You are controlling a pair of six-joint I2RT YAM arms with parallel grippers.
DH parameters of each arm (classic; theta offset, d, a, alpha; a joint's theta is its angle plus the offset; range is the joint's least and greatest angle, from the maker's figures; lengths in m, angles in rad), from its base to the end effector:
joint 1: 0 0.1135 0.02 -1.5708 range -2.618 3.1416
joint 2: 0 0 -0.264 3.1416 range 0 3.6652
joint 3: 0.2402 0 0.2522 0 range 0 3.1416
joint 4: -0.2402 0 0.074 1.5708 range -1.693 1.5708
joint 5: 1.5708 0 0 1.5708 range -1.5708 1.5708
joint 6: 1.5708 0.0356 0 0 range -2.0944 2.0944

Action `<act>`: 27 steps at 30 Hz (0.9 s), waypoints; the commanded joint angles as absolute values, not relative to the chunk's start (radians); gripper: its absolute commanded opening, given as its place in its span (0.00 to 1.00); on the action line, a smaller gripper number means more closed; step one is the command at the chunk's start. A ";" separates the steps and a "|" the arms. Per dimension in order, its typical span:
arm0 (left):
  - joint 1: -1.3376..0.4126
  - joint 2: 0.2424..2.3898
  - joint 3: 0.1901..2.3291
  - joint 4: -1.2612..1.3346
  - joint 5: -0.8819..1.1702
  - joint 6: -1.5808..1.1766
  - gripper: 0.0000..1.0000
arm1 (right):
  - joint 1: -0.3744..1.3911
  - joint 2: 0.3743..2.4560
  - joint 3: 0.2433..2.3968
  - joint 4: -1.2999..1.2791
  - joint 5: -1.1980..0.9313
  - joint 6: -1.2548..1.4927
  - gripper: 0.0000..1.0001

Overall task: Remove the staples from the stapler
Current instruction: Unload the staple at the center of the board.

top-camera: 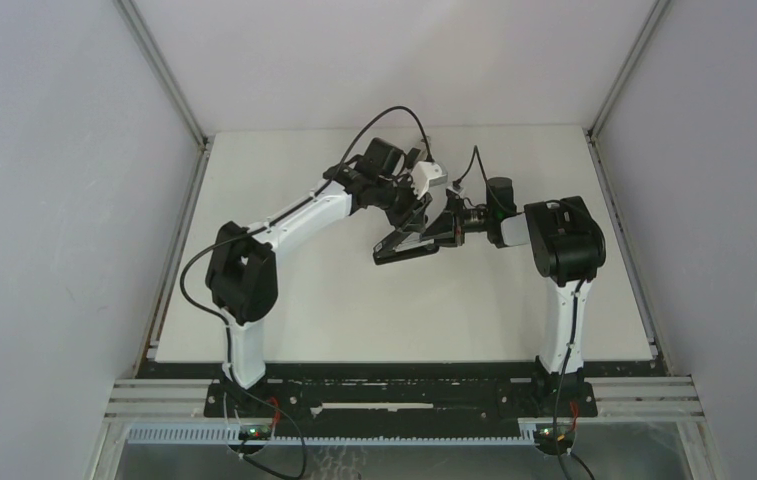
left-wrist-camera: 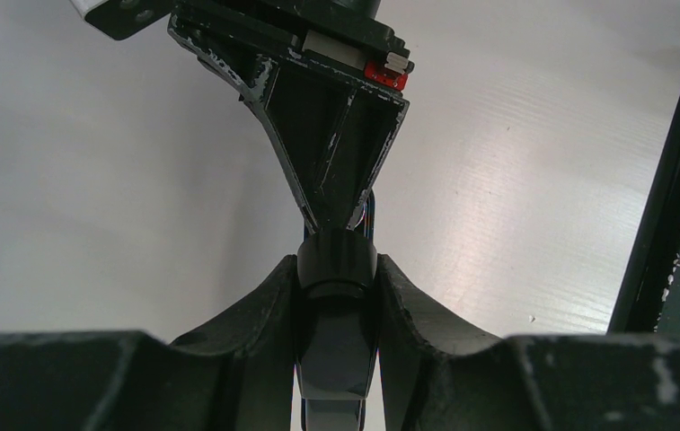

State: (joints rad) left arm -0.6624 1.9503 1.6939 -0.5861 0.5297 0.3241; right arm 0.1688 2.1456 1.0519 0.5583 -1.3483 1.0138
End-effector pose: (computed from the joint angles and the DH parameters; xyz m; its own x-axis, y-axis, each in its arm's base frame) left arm 0.3356 -0.2846 0.2765 -0.3044 0.5859 -0.7510 0.9419 0.3028 -0.1455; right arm 0.3882 0.1014 0.1033 -0.9993 0.0197 -0.0323 -0.0298 0.1133 0.9931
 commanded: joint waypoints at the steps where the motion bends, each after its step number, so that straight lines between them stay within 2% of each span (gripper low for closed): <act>1: -0.654 1.859 1.687 -0.520 0.556 0.315 0.00 | 0.170 2.146 1.041 0.639 -1.385 1.063 0.31; 3: -0.651 1.860 1.686 -0.519 0.555 0.315 0.00 | 0.171 2.145 1.033 0.673 -1.387 1.085 0.32; 6: -0.648 1.862 1.689 -0.519 0.555 0.314 0.00 | 0.177 2.145 1.031 0.683 -1.388 1.090 0.24; 17: -0.638 1.855 1.685 -0.513 0.541 0.312 0.00 | 0.167 2.145 1.030 0.680 -1.382 1.092 0.08; 20: -0.629 1.847 1.679 -0.510 0.527 0.312 0.00 | 0.143 2.140 1.031 0.652 -1.368 1.070 0.00; 27: -0.581 1.779 1.600 -0.468 0.522 0.309 0.00 | 0.084 2.118 1.048 0.419 -1.306 0.883 0.00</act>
